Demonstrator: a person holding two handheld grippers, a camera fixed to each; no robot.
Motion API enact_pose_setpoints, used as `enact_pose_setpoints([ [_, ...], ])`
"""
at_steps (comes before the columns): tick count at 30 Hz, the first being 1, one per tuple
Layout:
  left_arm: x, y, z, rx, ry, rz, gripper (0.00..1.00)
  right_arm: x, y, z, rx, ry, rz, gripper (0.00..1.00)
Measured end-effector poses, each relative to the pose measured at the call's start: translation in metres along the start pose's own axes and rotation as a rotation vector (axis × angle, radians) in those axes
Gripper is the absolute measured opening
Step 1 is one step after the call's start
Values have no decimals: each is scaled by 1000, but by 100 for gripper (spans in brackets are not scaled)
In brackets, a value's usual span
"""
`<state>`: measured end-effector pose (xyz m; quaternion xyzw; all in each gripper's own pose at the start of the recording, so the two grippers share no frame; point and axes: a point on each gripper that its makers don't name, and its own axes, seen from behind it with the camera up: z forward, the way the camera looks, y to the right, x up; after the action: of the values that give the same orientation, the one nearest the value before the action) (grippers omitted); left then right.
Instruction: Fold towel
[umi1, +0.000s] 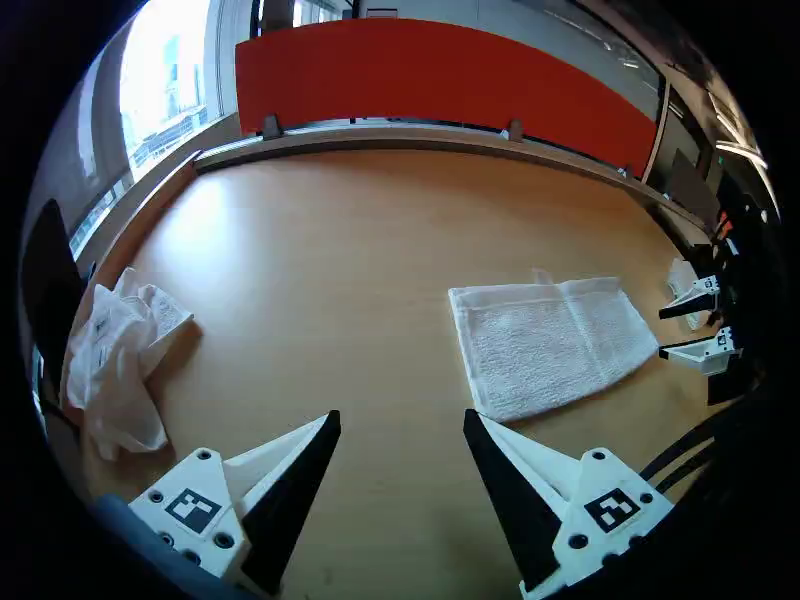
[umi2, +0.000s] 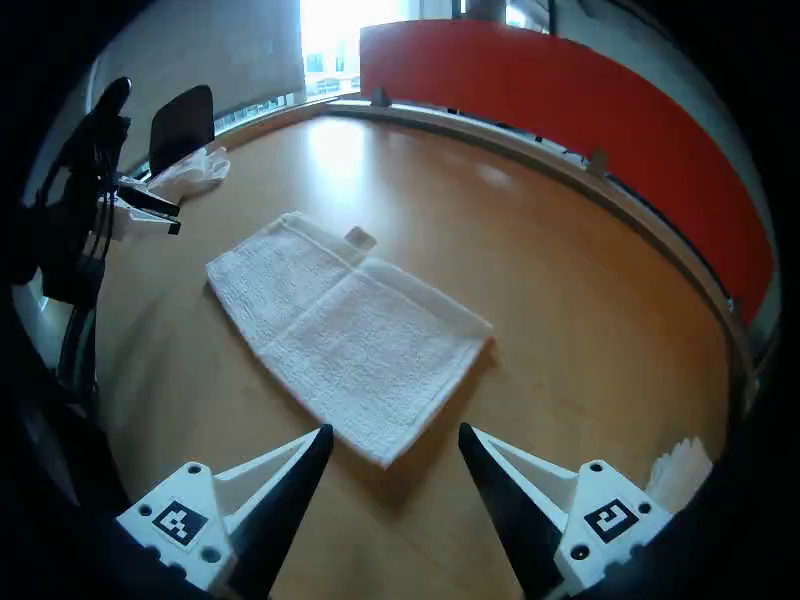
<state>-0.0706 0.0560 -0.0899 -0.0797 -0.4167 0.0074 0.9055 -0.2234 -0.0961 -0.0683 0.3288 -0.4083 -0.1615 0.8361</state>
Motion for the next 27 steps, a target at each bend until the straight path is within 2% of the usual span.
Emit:
enact_pose_setpoints([
  [6,-5,-8,-3,15,-7,-8,91,-13,-3,6,23,-30,-22,92],
  [14,-10,-11,-5,22,-14,-15,91,-23,-5,13,50,-61,-38,68],
  [22,-10,-13,-6,24,-15,-11,91,-22,-6,12,68,-65,-45,52],
  [27,-11,-13,-6,23,-18,-11,91,-22,-8,13,80,-68,-42,31],
])
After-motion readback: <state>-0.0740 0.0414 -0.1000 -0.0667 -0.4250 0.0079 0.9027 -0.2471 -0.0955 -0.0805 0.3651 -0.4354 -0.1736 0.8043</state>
